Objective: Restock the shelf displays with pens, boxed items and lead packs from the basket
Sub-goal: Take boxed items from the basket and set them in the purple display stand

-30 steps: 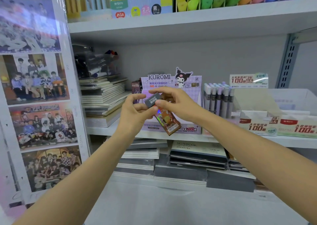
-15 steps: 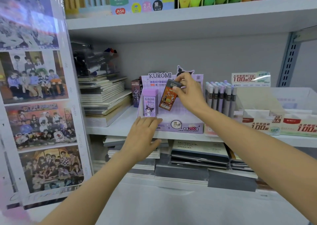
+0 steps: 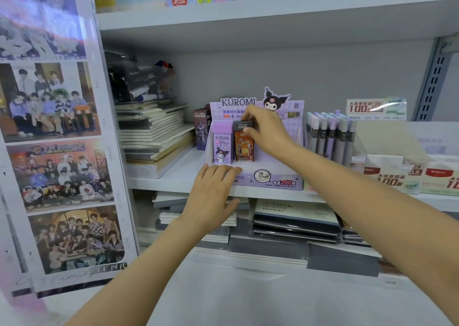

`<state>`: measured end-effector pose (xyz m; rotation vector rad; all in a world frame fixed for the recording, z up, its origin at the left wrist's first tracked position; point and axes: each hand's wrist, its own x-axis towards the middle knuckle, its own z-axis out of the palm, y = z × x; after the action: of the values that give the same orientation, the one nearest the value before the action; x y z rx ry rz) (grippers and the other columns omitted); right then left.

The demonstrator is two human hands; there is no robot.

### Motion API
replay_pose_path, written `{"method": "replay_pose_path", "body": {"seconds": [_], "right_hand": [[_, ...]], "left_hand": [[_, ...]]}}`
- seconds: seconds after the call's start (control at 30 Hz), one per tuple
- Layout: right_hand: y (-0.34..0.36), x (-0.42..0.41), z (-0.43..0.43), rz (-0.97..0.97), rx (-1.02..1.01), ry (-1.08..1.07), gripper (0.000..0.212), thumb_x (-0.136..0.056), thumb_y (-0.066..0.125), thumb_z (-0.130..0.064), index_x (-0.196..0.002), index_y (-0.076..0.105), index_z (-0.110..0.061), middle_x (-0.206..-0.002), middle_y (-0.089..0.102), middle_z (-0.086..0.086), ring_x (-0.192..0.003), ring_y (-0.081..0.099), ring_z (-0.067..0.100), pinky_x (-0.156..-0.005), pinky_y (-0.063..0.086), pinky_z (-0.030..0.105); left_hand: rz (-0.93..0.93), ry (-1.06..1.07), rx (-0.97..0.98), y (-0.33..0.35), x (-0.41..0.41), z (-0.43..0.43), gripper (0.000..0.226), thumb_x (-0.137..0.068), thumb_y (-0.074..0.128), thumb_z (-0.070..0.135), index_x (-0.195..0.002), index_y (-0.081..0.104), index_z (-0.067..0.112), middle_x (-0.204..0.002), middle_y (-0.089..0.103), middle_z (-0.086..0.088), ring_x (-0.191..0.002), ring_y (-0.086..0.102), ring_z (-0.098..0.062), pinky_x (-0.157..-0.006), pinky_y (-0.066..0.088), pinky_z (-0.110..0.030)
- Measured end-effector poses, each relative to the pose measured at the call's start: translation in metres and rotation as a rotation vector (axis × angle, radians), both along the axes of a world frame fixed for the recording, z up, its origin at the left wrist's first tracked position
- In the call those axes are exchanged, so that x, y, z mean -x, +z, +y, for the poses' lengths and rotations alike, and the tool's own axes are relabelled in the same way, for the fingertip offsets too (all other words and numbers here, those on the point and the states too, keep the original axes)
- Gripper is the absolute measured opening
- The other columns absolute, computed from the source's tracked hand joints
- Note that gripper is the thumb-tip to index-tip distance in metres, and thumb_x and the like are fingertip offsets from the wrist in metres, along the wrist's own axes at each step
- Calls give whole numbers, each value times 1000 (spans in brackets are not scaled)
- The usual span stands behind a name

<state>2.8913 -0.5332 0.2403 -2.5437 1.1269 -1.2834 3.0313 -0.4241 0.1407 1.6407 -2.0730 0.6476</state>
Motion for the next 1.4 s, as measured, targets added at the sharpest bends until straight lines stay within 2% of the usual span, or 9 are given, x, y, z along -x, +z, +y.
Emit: {"method": "replay_pose_path", "body": {"seconds": [0.3,0.43,0.5,0.67,0.9,1.0,1.17,1.3,1.4], "right_hand": [[-15,7,12,127,41,-153,51,-94,60,-20,-142,45,-18,-124,40,8,-114,44,22,-90,42,30],[-39,20,57,-194,185,147,29,-94,57,-13,-123,59,-9,-113,54,3,-93,53,10,-80,44,21],[-67,29,79,-278,71,295,14,-94,56,-13,-106,63,-9,-91,62,-1,-73,55,10,-66,45,19],[-189,54,111,-207,-445,437,15,-98,54,-20,-86,62,-15,-65,62,-5,-52,58,11,-48,49,26],[-390,93,103,269,-880,107,13,-97,56,-29,-96,63,-17,-82,63,-8,-75,60,12,-62,42,17],[-457,111,110,415,-1027,-4,15,-96,56,-30,-106,58,-19,-97,63,-5,-93,62,16,-74,48,21],[-520,111,132,504,-1169,-188,62,-95,57,-35,-142,32,-5,-138,42,16,-120,51,30,-97,42,34],[-542,102,150,483,-1072,-302,66,-90,67,-29,-140,32,-3,-136,46,15,-123,48,28,-100,41,33],[-549,102,158,315,-1169,-277,60,-87,72,-23,-135,40,-7,-122,58,8,-113,57,24,-83,45,27]], "left_hand": [[82,-50,24,-4,3,4,65,-88,63,31,-146,37,17,-141,45,-1,-134,36,-23,-119,15,-42],[191,-74,283,-33,16,17,50,-80,65,10,-127,52,3,-128,51,-18,-119,45,-33,-102,36,-41],[238,-102,362,-60,22,25,32,-78,59,4,-109,52,4,-111,53,-18,-101,47,-31,-87,37,-38],[132,-260,-157,-146,23,36,25,-77,59,-2,-101,59,5,-96,56,-10,-79,50,-29,-66,42,-41],[163,-115,-791,-310,37,62,37,-97,46,22,-134,48,22,-137,46,1,-123,44,-20,-99,36,-31],[250,58,-924,-368,46,87,46,-97,45,23,-142,40,20,-149,37,1,-131,40,-20,-104,35,-31],[332,161,-980,-417,55,119,58,-99,44,25,-152,21,15,-163,-1,0,-149,11,-22,-117,23,-29],[362,150,-933,-426,56,125,55,-99,44,23,-150,25,15,-163,-8,-1,-151,0,-22,-118,14,-26],[397,127,-923,-429,54,127,52,-98,48,24,-147,32,14,-163,-7,-1,-151,2,-23,-118,17,-28]]}}
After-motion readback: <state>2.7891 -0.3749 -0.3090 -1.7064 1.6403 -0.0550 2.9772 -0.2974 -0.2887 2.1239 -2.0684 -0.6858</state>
